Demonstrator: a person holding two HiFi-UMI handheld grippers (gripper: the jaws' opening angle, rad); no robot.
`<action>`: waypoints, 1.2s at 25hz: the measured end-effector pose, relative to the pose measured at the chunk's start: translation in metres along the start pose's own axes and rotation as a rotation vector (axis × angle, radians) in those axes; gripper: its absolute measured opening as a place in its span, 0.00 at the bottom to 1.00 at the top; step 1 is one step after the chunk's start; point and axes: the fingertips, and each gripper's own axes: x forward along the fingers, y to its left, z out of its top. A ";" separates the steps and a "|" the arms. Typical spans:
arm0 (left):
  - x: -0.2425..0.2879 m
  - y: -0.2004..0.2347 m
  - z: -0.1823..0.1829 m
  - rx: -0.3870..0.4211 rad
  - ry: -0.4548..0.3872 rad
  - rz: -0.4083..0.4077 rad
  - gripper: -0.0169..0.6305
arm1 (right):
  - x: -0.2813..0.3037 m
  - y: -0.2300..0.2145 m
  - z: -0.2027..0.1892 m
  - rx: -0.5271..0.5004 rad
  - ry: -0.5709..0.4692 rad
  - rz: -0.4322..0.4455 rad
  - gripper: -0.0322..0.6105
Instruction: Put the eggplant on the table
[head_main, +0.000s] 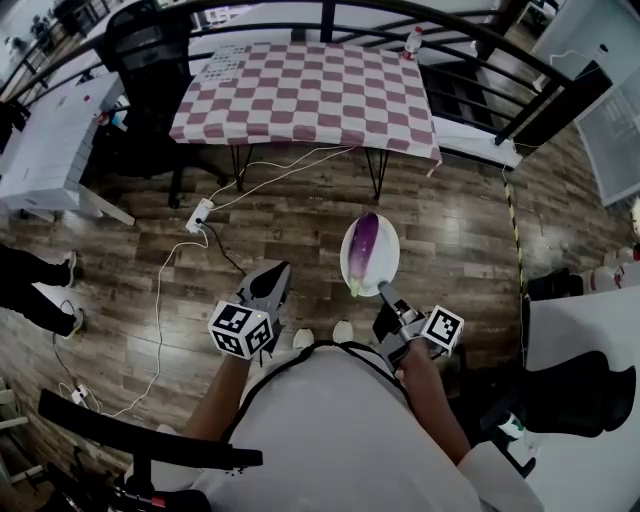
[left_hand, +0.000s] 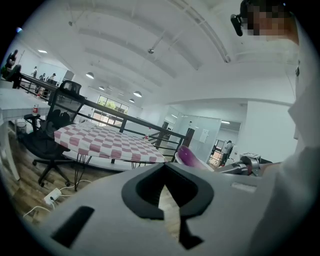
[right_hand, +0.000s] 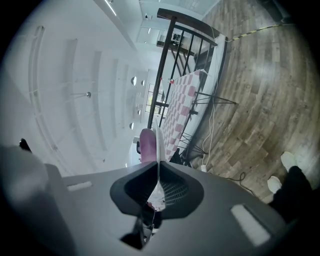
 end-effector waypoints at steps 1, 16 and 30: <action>-0.003 0.002 0.000 -0.004 -0.001 -0.002 0.03 | 0.001 0.000 -0.003 -0.002 -0.002 -0.001 0.08; -0.061 0.032 -0.020 -0.022 -0.010 0.033 0.03 | 0.007 0.006 -0.037 -0.014 -0.009 -0.009 0.08; -0.044 0.054 -0.017 -0.021 -0.002 0.077 0.03 | 0.040 0.002 -0.016 -0.007 0.019 0.011 0.08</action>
